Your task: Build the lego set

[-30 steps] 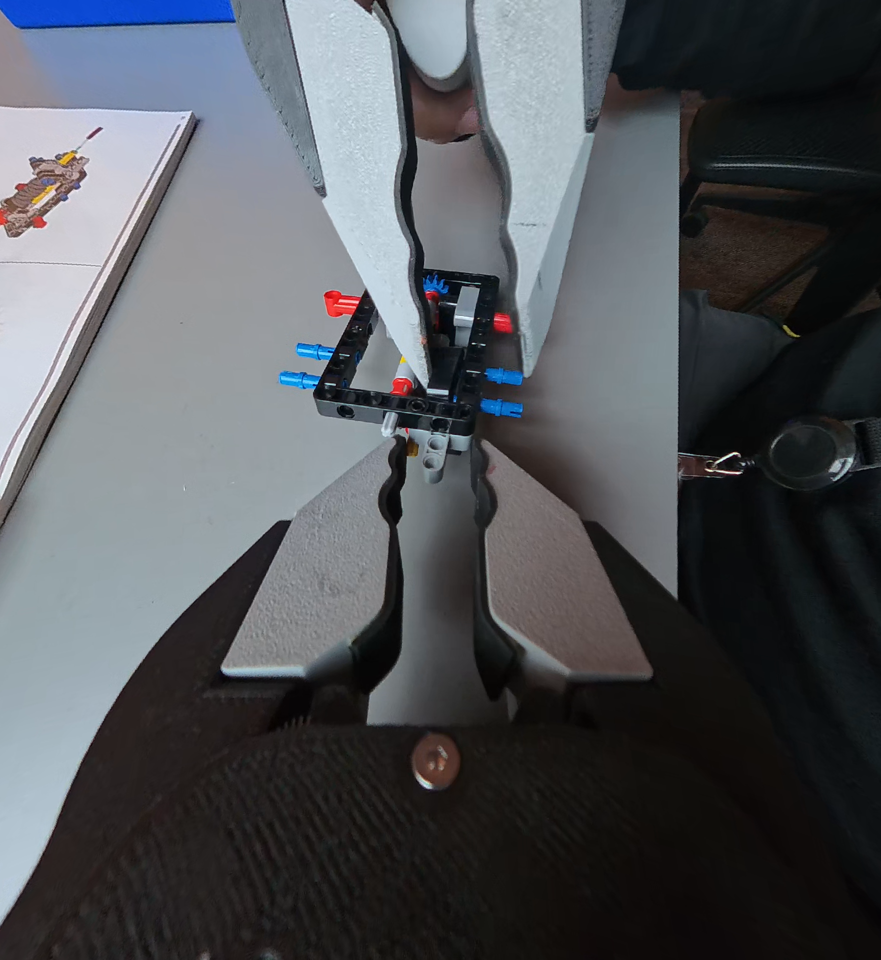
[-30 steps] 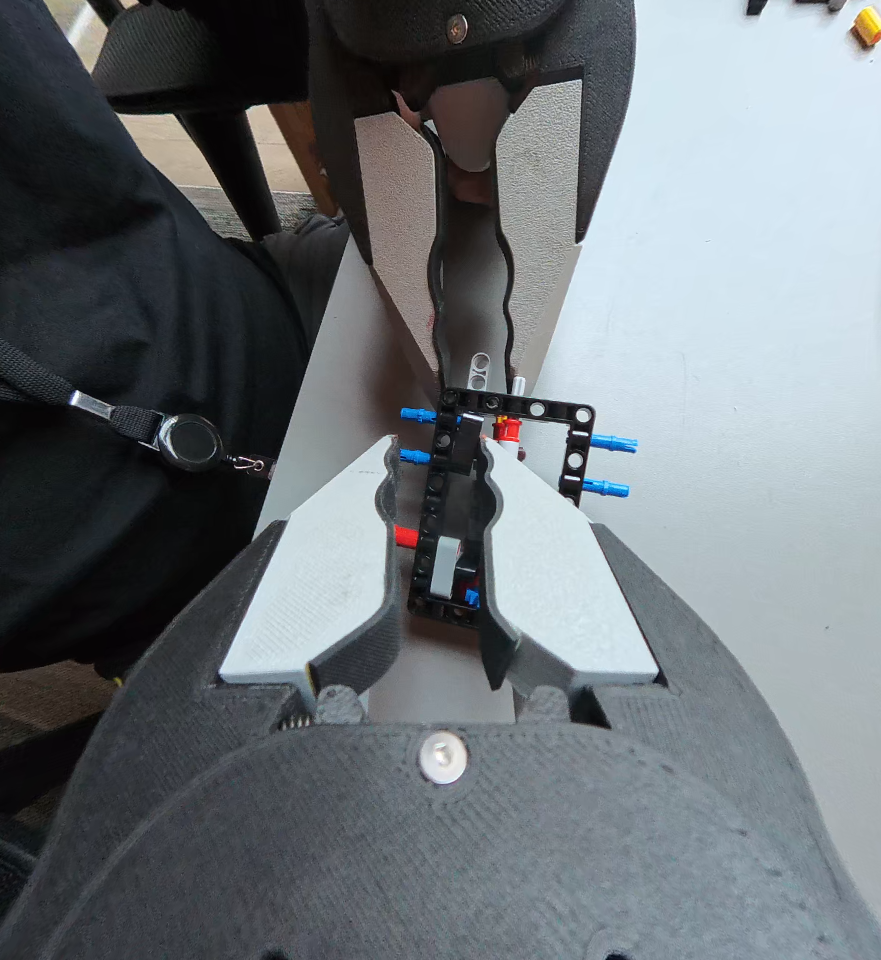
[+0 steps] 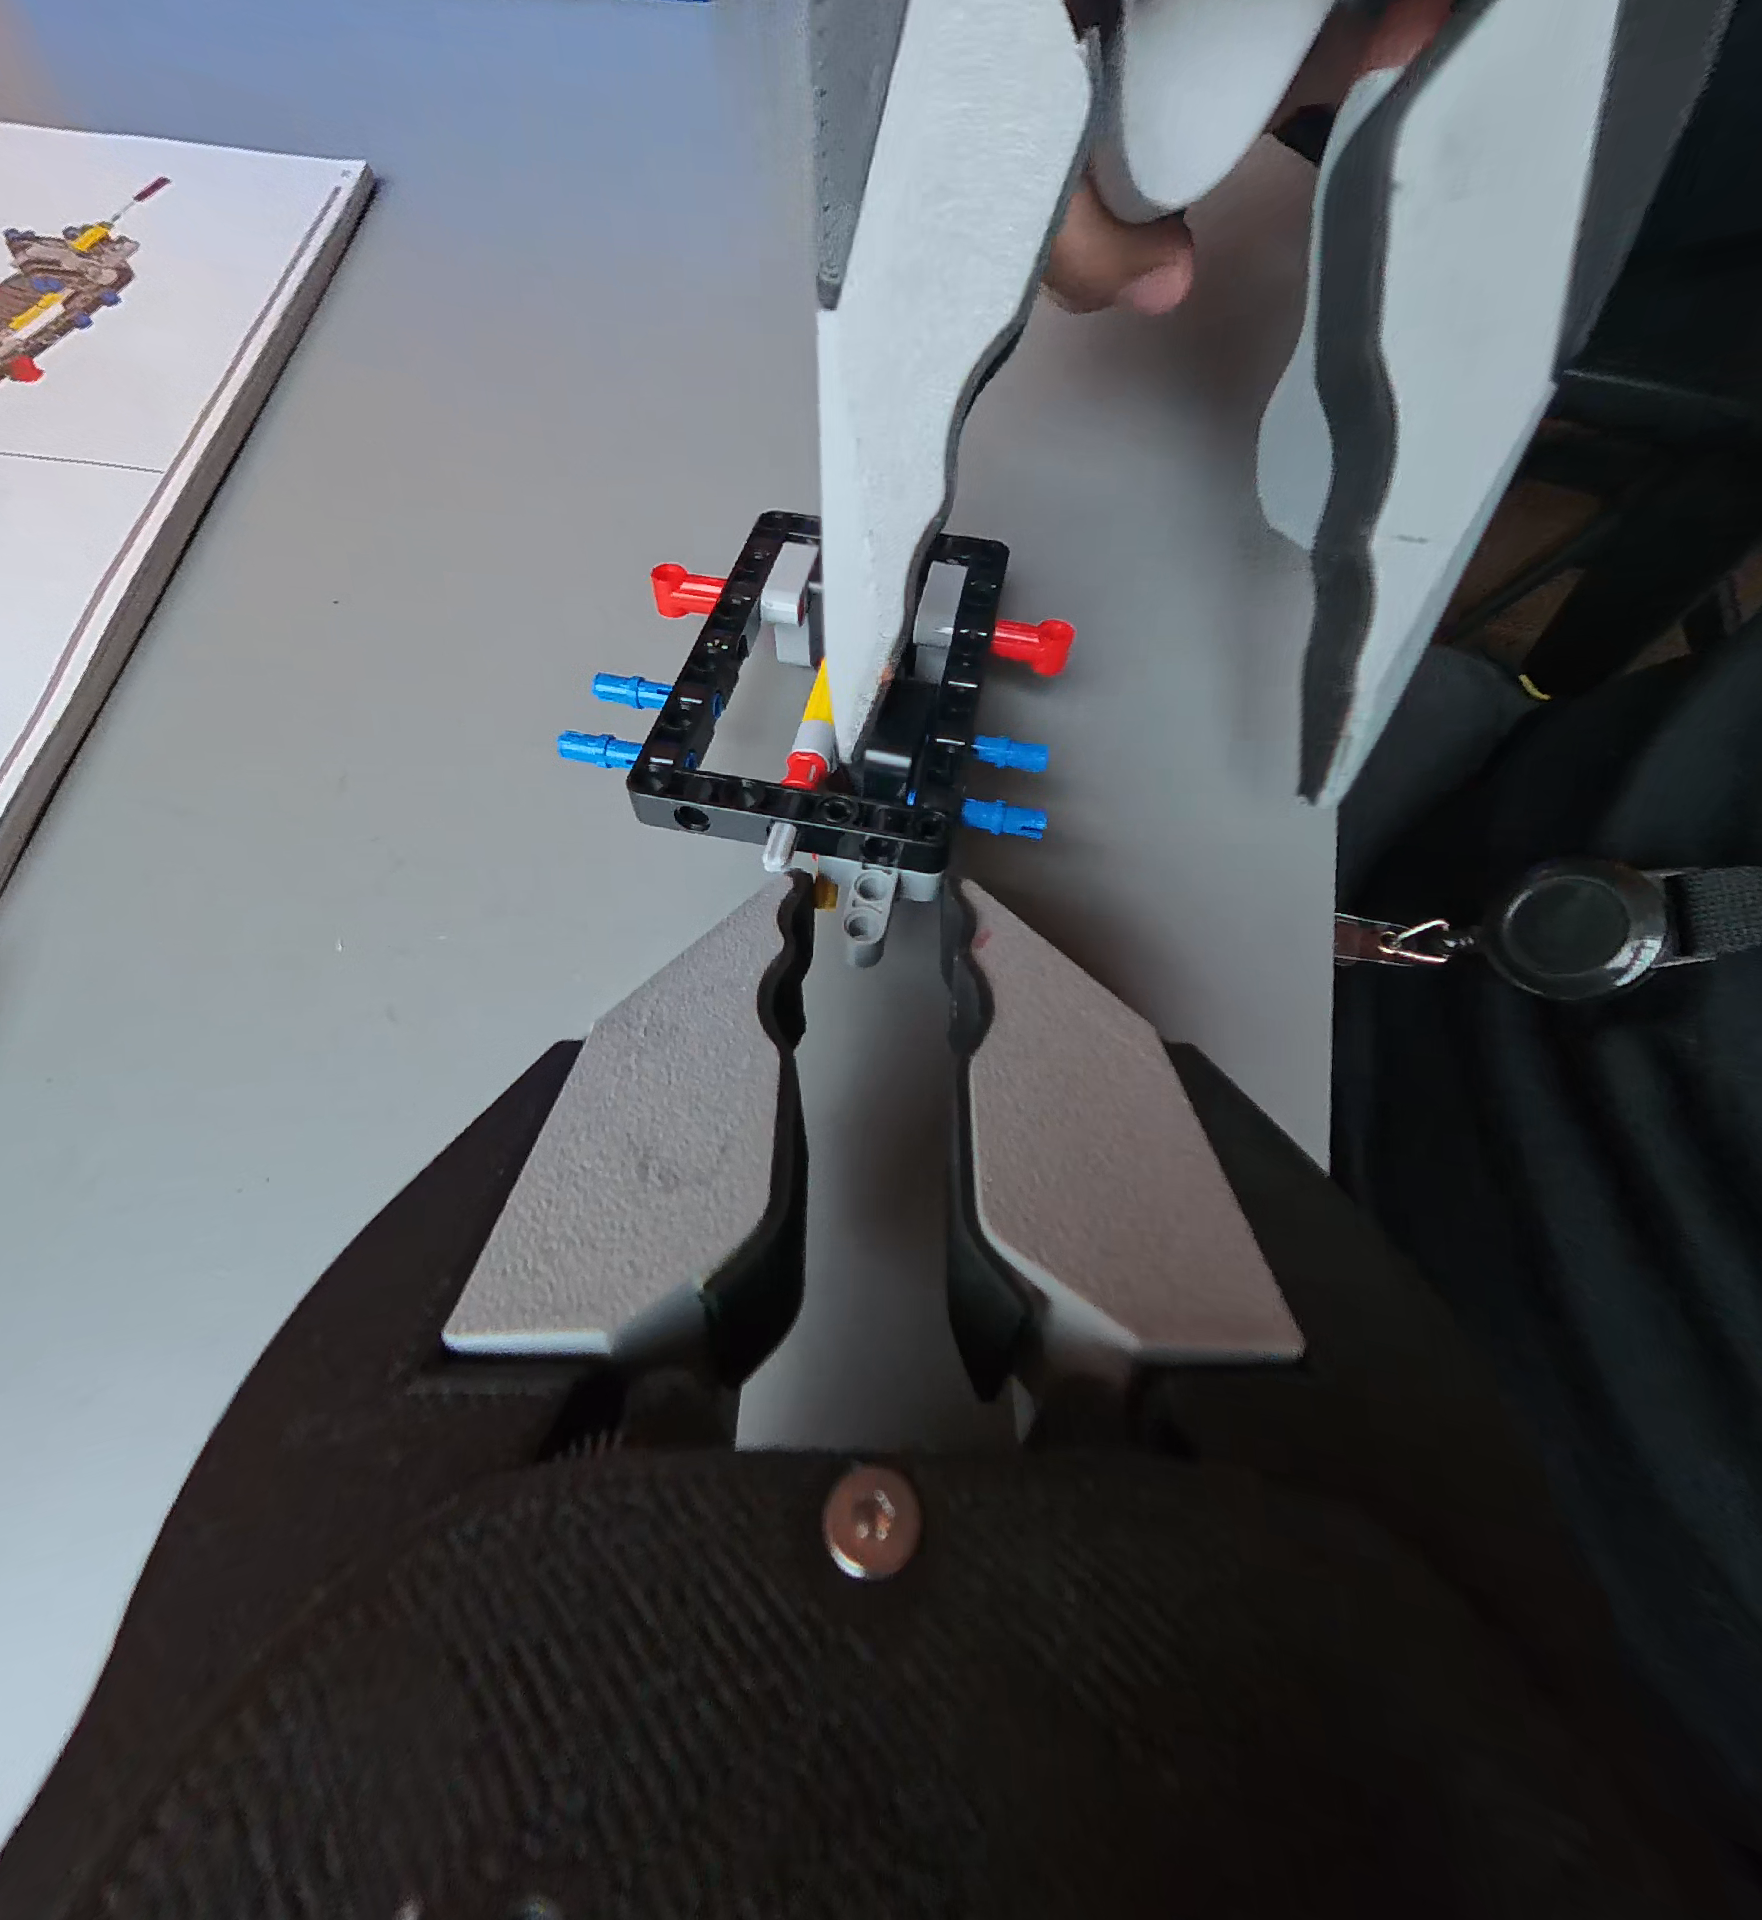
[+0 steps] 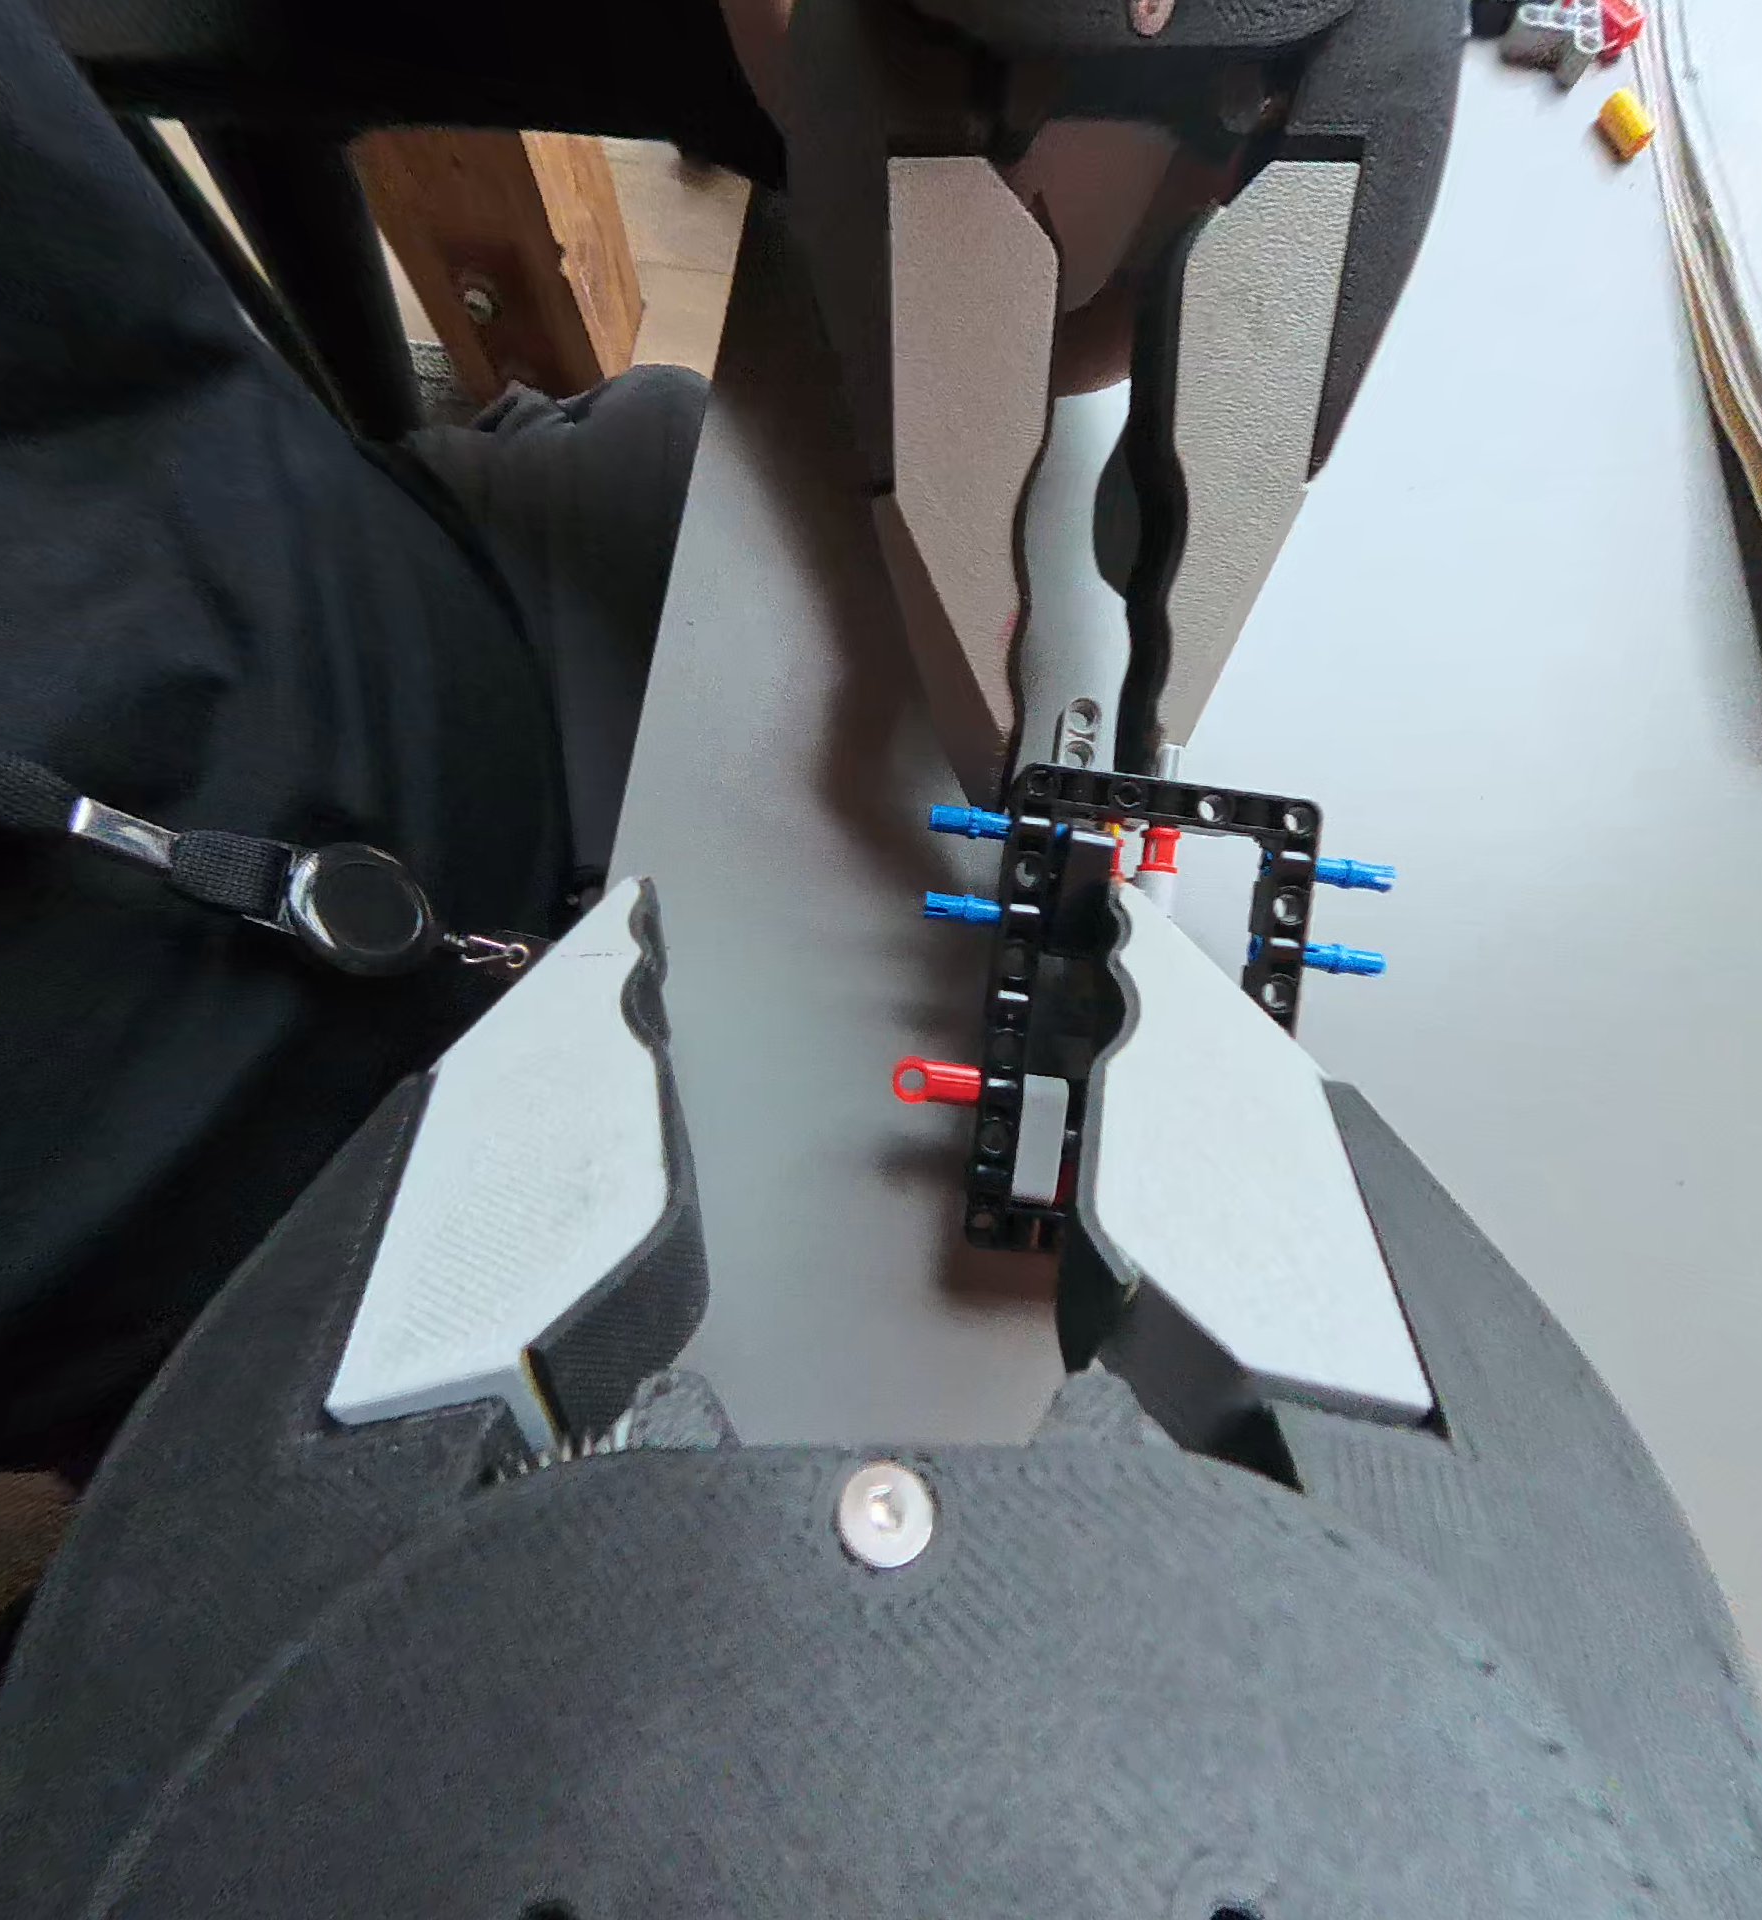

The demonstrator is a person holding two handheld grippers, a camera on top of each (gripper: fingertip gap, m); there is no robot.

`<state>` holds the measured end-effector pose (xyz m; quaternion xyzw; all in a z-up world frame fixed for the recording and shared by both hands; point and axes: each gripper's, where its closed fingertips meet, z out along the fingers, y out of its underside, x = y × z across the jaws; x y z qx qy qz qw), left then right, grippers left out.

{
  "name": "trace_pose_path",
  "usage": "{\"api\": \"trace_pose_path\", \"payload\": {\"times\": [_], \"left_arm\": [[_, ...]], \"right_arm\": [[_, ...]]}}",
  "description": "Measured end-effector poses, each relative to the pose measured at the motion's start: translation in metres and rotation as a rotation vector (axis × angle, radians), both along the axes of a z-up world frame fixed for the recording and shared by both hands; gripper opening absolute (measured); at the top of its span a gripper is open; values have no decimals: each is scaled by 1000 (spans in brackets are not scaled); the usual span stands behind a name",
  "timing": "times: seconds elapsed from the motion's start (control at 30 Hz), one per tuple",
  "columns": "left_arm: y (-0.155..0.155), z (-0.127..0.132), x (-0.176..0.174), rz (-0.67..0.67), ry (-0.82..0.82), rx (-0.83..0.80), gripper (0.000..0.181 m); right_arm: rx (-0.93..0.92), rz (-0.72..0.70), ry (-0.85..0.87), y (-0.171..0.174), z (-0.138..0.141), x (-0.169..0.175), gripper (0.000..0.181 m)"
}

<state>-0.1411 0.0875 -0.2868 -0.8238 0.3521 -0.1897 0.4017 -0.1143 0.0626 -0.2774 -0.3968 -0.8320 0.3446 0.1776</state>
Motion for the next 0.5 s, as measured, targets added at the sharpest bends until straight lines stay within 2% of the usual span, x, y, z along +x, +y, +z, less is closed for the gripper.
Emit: {"api": "trace_pose_path", "payload": {"times": [0.13, 0.37, 0.5], "left_arm": [[-1, -2, 1, -7, 20, 3, 22], [-3, -6, 1, -12, 39, -16, 22], [-3, -6, 1, -11, 35, -19, 22]], "right_arm": [[-29, 3, 7, -6, 0, -1, 83], [18, -12, 37, -6, -4, -3, 74], [-24, -12, 58, -8, -3, -3, 80]]}}
